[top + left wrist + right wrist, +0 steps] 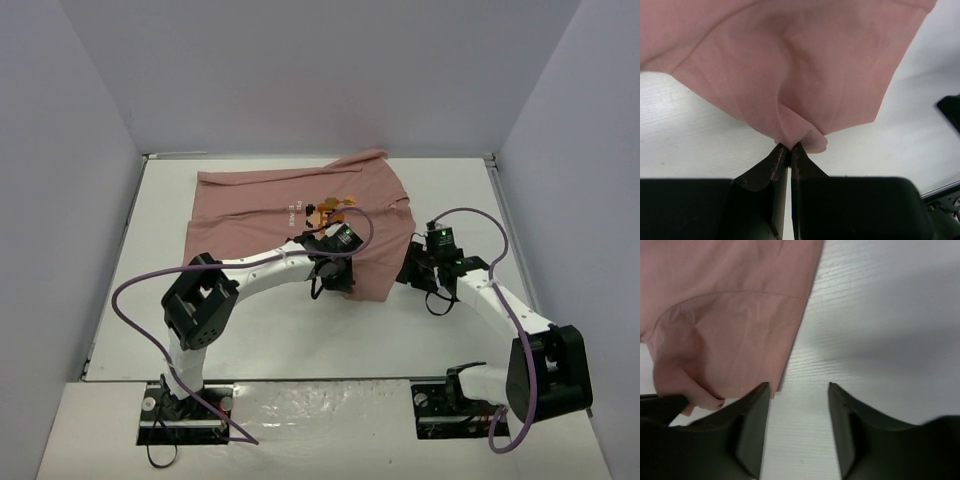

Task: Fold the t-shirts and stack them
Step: Grap the side of the flattened tshirt closest away from the robot with both arms

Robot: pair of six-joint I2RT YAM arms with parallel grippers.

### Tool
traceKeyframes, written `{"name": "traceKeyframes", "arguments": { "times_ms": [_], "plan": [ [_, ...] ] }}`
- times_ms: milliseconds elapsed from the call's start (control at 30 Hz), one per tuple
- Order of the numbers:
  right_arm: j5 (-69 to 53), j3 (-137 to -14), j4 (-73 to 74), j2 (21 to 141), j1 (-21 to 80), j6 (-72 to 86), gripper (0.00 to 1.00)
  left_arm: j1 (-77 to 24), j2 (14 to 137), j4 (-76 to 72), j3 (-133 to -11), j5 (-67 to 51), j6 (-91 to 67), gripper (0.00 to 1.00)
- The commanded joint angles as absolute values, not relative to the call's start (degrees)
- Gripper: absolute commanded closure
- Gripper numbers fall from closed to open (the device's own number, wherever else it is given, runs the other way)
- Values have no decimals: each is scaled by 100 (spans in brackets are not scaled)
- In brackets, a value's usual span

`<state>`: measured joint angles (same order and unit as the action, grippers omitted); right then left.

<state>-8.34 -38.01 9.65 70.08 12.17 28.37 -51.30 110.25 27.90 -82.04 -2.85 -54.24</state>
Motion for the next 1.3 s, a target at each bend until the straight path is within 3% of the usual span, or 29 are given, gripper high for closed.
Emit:
{"name": "traceKeyframes", "arguments": {
  "times_ms": [0, 133, 400, 900, 1267],
  "plan": [
    [-1238, -4148, 805, 7468, 1388, 2729, 62, -4822, 10459, 2804, -8591, -66, -5024, 100],
    [-1299, -4303, 742, 7754, 1656, 2753, 65, -4553, 10484, 2795, -8661, -225, -4863, 100],
    [-1204, -4519, 561, 8068, 2000, 2858, 53, -4158, 10819, 2804, -9033, -518, -4514, 100],
    [-1517, -5241, -266, 8838, 2498, 2304, 57, -3357, 11921, 2795, -9959, -1082, -4130, 100],
    [-1477, -5472, -599, 9565, 2549, 2431, 52, -3301, 12072, 2795, -9966, -1209, -4096, 100]
  ]
}}
